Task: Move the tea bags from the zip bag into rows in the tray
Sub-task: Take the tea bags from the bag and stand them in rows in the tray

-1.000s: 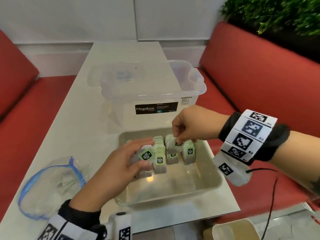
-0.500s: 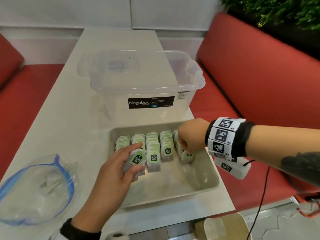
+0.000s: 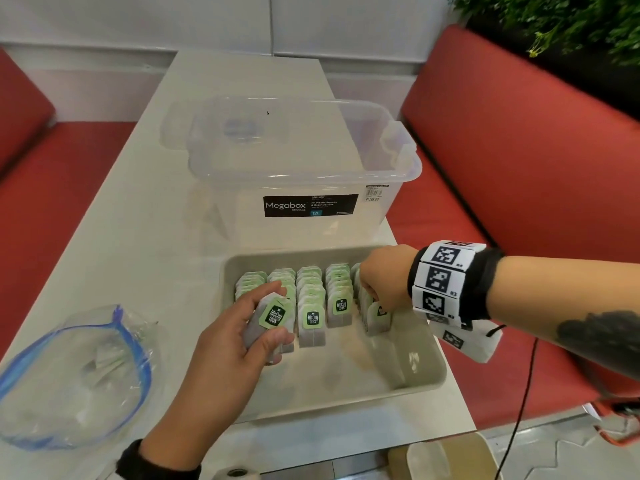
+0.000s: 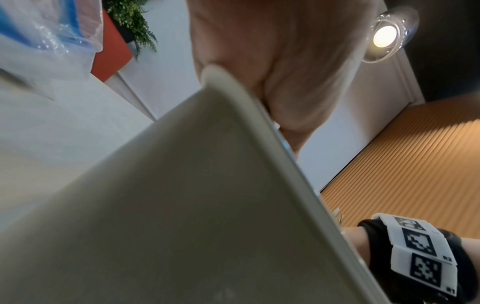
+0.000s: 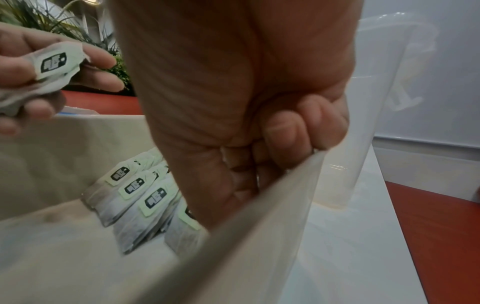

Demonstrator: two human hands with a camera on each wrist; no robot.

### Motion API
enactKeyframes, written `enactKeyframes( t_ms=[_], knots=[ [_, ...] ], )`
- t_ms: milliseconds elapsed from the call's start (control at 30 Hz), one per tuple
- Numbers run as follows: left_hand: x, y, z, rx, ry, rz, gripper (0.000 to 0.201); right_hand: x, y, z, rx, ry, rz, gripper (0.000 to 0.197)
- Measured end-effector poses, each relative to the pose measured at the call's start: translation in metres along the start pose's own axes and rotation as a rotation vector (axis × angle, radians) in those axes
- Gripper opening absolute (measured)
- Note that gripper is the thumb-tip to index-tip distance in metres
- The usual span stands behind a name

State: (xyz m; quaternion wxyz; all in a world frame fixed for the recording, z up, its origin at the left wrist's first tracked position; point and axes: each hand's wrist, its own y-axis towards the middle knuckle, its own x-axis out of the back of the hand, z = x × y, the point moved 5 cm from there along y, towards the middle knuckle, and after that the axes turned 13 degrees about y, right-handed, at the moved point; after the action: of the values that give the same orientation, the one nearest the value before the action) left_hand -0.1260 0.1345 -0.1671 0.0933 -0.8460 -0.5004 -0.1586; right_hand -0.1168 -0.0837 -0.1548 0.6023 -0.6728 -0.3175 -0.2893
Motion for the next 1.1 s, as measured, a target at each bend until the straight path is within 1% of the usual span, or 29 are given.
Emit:
enactKeyframes(
  t_ms=[67,167,200,267,333,367,467,567,667,733,833,933,1033,1100],
  knots=[
    [0.003,0.003,-0.001,0.028,-0.065,0.003,0.048,0.002,-0.002,0.000,0.009,0.018,-0.011,0.005],
    [0.005,0.007,-0.001,0.092,-0.182,0.049,0.045,0.005,-0.004,-0.002,0.021,0.046,-0.011,0.019],
    [0.005,0.008,-0.001,0.125,-0.234,0.080,0.046,0.008,-0.005,-0.003,0.026,0.076,-0.041,0.020],
    [0.003,0.008,0.000,0.170,-0.328,0.143,0.056,0.021,-0.012,-0.002,0.064,0.181,-0.180,0.017],
    [0.002,0.007,-0.002,0.178,-0.363,0.187,0.051,0.036,-0.022,0.005,0.150,0.325,-0.335,0.014],
    [0.001,0.007,-0.004,0.178,-0.364,0.208,0.047,0.043,-0.028,0.011,0.201,0.402,-0.387,0.013],
    [-0.003,0.005,-0.009,0.155,-0.298,0.245,0.045,0.058,-0.045,0.036,0.332,0.631,-0.440,0.021],
    [-0.007,0.003,-0.017,0.131,-0.241,0.261,0.041,0.061,-0.056,0.054,0.393,0.774,-0.433,0.024],
    [-0.010,0.002,-0.021,0.131,-0.237,0.258,0.040,0.060,-0.057,0.062,0.400,0.801,-0.434,0.017],
    [-0.012,0.000,-0.020,0.143,-0.253,0.264,0.046,0.060,-0.058,0.062,0.410,0.831,-0.443,0.014],
    [-0.014,-0.002,-0.020,0.151,-0.260,0.262,0.051,0.063,-0.061,0.059,0.442,0.888,-0.460,0.015],
    [-0.013,-0.003,-0.019,0.169,-0.234,0.235,0.049,0.069,-0.063,0.054,0.486,0.958,-0.470,0.022],
    [-0.008,-0.002,-0.012,0.184,-0.107,0.177,0.054,0.075,-0.064,0.042,0.477,0.980,-0.503,0.024],
    [0.000,0.000,-0.007,0.151,0.083,0.102,0.059,0.078,-0.066,0.034,0.458,0.935,-0.546,0.021]
  ],
)
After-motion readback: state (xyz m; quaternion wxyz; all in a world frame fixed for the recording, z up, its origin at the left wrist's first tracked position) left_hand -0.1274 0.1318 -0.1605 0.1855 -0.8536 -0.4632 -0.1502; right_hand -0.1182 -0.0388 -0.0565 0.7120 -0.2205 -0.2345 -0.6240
